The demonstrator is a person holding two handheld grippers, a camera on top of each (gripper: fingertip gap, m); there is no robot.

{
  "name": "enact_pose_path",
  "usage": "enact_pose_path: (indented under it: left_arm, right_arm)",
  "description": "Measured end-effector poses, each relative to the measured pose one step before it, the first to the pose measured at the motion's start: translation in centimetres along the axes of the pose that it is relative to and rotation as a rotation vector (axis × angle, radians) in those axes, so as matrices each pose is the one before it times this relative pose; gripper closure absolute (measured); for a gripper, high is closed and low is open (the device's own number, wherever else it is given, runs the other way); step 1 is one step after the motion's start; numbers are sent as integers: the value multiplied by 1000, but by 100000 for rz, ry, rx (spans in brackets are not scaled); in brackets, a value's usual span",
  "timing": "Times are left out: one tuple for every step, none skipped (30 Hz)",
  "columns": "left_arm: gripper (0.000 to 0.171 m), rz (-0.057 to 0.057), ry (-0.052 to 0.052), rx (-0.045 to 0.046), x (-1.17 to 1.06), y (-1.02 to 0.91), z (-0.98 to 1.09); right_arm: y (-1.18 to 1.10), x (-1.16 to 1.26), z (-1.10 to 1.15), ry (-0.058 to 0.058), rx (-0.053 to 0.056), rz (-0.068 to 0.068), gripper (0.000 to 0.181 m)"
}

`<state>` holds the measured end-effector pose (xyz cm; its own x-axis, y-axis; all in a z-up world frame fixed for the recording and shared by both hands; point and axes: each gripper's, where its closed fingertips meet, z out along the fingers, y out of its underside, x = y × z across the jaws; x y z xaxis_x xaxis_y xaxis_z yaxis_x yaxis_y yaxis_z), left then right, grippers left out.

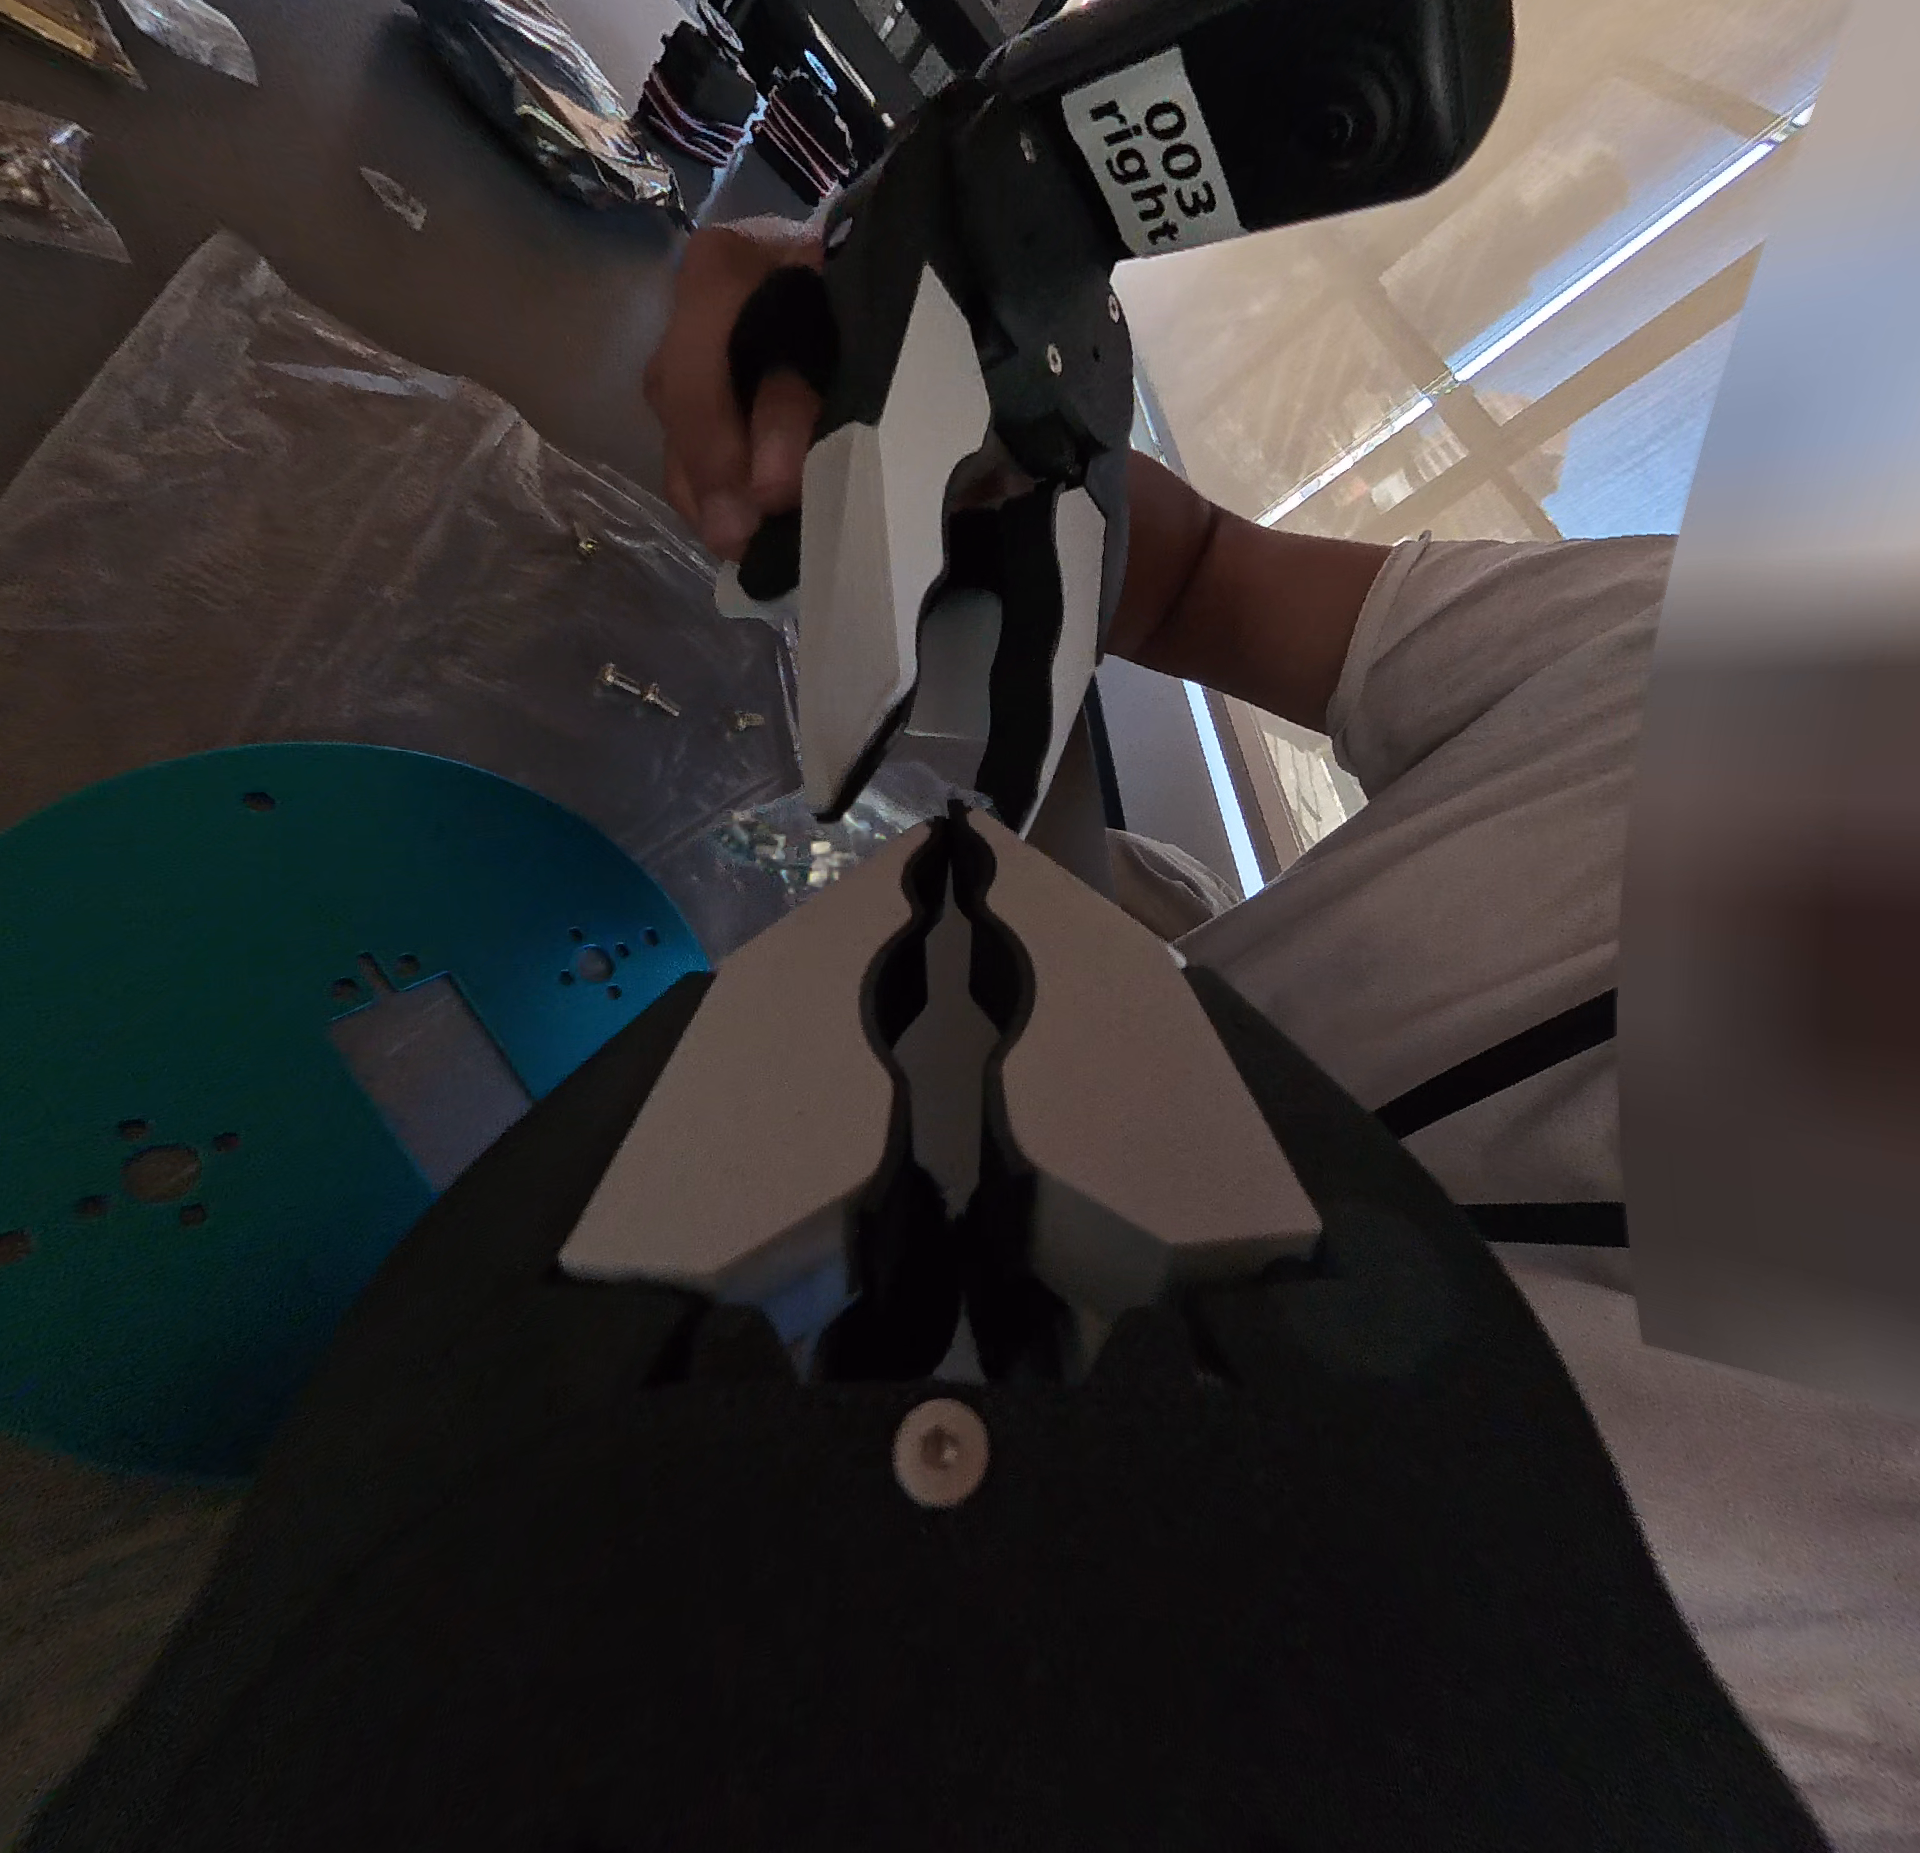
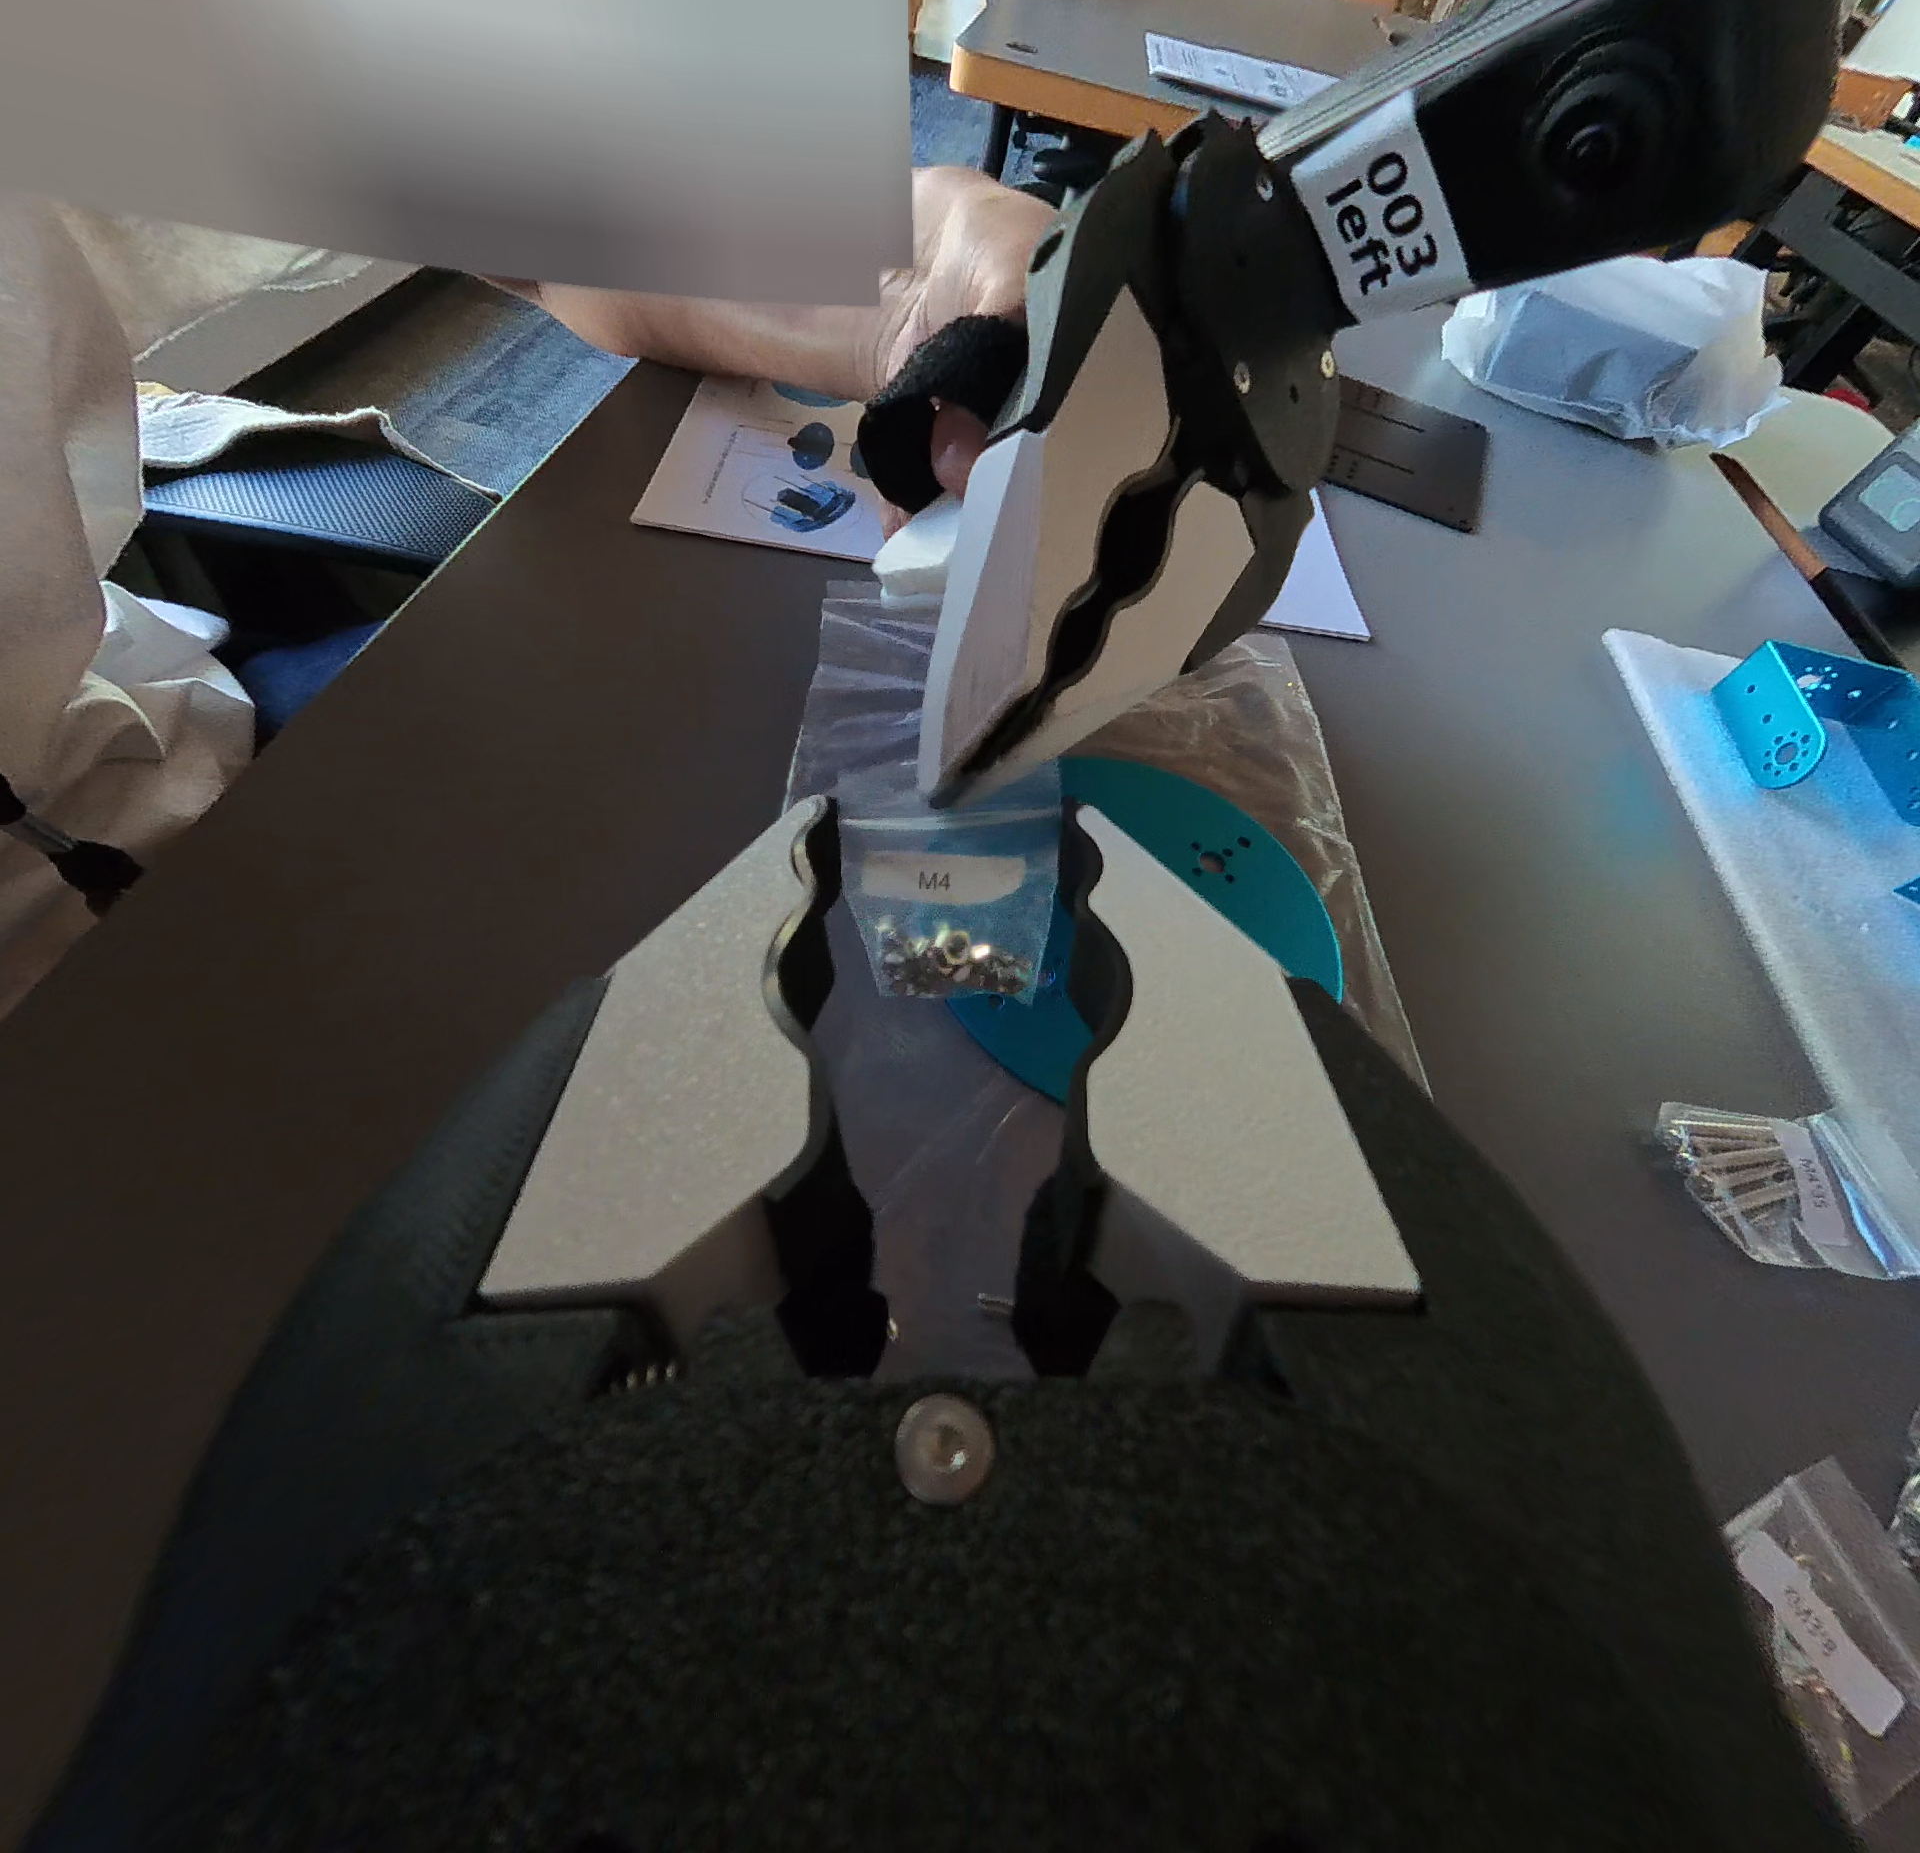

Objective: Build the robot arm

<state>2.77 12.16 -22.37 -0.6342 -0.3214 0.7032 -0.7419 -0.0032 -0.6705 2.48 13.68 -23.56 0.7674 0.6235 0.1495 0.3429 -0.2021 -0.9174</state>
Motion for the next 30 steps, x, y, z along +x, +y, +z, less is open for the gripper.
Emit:
enact_pose_path:
  left_arm:
    - [171,-246,-1390,-444,-191,61,14]
    - [171,20,-2263,-864,-329,92,-103]
    - [171,-146,-2380,-905,-368,84,-158]
    - [171,-386,-2167,-450,-384,42,-174]
    - [171,-535,-1339,-371,-272,42,-116]
    - [171,-766,-1136,-940,-249,142,-24]
    - [171,-133,-2149,-1469,-354,249,33]
    - [171,703,-2043,-1472,-269,232,50]
    - [171,1057,-1439,-1206,-128,158,27]
    - [171,1189,-1256,-701,-61,64,-1]
    - [171,1503,-906,-634,16,43,-26]
    - [171,2176,-535,-824,118,52,-41]
    - [171,2874,-253,-1194,204,80,-69]
    - [171,3342,-235,-1373,258,89,-146]
    - [171,3674,277,-1133,364,16,-239]
    - [171,4183,1808,-1258,590,4,-340]
    - [171,4965,2057,-1028,618,-68,-426]
    - [171,4429,1037,-372,456,-211,-552]
    - [171,2445,1163,-101,413,-385,-647]
    - [171,966,879,379,334,-654,-689]
    - [171,392,-388,1146,147,-927,-696]
    - [171,232,-532,394,142,-954,-624]
    - [171,929,-700,-930,184,-846,-507]
    - [171,1121,-1437,-1333,109,-846,-420]
    - [171,789,-915,-1857,198,-791,-325]
    - [171,1224,90,-2177,398,-725,-235]
    - [171,1908,372,-1989,503,-686,-169]
    - [171,2096,405,-1685,492,-647,-95]
    - [171,2254,415,-1139,456,-601,-62]
    - [171,1731,111,-368,298,-539,-10]
  right_arm:
    - [137,22,11,644,-1262,-726,141]
    - [213,162,-4,1560,-1620,-784,141]
    - [74,187,-50,1635,-501,-1028,142]
    - [-44,224,-123,1381,213,-860,146]
    - [-24,162,-133,698,33,-170,151]
    - [125,26,-35,-209,-913,573,154]
    - [286,-57,72,-417,-1760,330,155]
    - [322,-52,134,25,-1864,-228,156]
    - [259,-74,159,223,-1427,-345,156]
    - [200,15,156,624,-1052,-521,154]
    - [101,41,106,609,-422,-206,152]
    - [-46,-20,49,-159,475,294,151]
    - [-110,3,-18,-248,725,959,150]
    - [-150,1,-99,-664,1038,901,150]
    - [-335,-90,-178,-1551,2520,1983,145]
    - [-513,28,-220,-1379,4158,3795,134]
    - [-404,106,-220,-1865,3426,4950,124]
    - [-235,11,-209,-2885,2098,6006,120]
    - [-280,-82,-172,-3708,2520,6822,118]
    - [-439,-88,-123,-3819,3788,7750,118]
    - [-517,-90,-60,-3841,4278,8462,117]
    - [-527,-128,6,-3939,4119,9394,116]
    - [-405,-430,42,-5366,2538,9414,117]
    - [-460,-714,56,-6914,2054,7322,119]
    - [-667,-778,103,-6786,3569,5221,118]
    - [-782,-436,87,-3578,5025,3795,115]
    - [-766,-210,35,-1735,5723,1086,114]
    - [-627,-86,-35,-993,5138,-633,114]
    - [-453,-57,-105,-903,3825,-707,116]
    - [-342,-166,-99,-1666,2782,139,116]
